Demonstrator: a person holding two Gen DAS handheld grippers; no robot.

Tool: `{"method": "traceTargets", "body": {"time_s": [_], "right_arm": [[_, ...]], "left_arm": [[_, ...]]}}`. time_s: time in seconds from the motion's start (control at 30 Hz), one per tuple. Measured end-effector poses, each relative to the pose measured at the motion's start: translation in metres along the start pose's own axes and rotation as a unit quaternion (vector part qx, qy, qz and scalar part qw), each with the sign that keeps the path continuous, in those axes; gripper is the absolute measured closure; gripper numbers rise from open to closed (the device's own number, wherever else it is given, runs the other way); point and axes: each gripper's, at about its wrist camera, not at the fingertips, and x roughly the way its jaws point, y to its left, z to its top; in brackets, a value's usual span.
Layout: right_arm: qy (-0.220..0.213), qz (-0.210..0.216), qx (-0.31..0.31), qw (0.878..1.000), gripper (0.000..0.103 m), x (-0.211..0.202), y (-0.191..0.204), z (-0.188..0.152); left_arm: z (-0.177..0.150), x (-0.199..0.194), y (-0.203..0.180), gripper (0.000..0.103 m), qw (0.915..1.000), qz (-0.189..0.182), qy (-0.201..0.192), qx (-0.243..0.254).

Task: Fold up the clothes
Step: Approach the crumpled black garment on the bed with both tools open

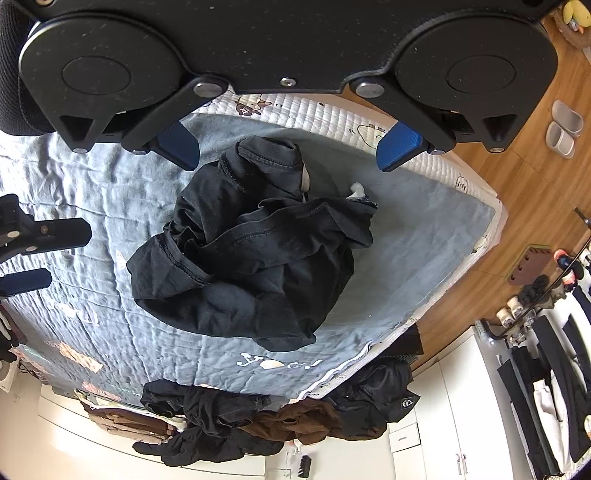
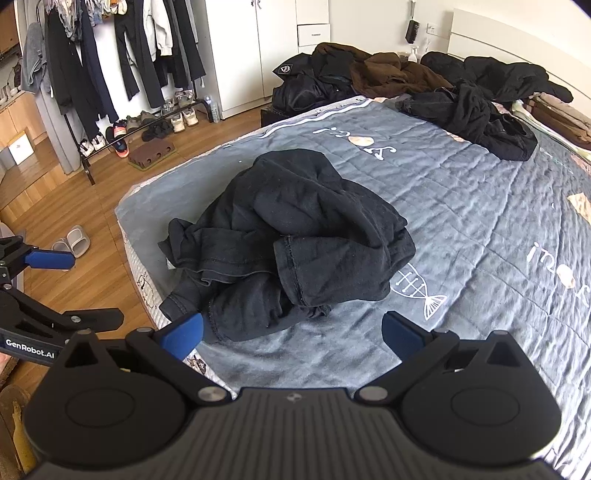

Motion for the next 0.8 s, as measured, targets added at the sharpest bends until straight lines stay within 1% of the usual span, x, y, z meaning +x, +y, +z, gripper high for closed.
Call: {"method": "traceTargets", "body": {"time_s": [0.17,0.43,0.5,0.6,0.73,0.8], "right_arm": [[0.001,0.003,0.004,1.0,0.0,0.0,0.001,0.0],[-0.002,0.006,0.002,1.0,0.0,-0.001,0.002,0.001],[-0.006,0.007,0.002,1.0,0.0,-0.001,0.002,0.003],[-0.009,0.007,-0.002,1.0,0.0,-0.002,0.004,0.005],[-0.011,0.006,-0.007,1.0,0.0,-0.004,0.004,0.006],[-0.012,0.006,-0.009,1.0,0.0,-0.005,0.004,0.006]], "left_arm": [[0.0,0.001,-0.003,0.0,1.0,0.005,-0.001,0.004],[0.011,0.004,0.012,0.0,1.0,0.0,-0.004,0.002],[0.004,-0.003,0.002,0.0,0.9999,0.007,-0.012,-0.001],[0.004,-0.002,0.002,0.0,0.9999,0.005,-0.014,-0.003],[0.004,-0.002,0.005,0.0,0.9995,-0.004,-0.029,-0.014],[0.006,0.0,0.007,0.0,0.9994,-0.002,-0.029,-0.02]]}}
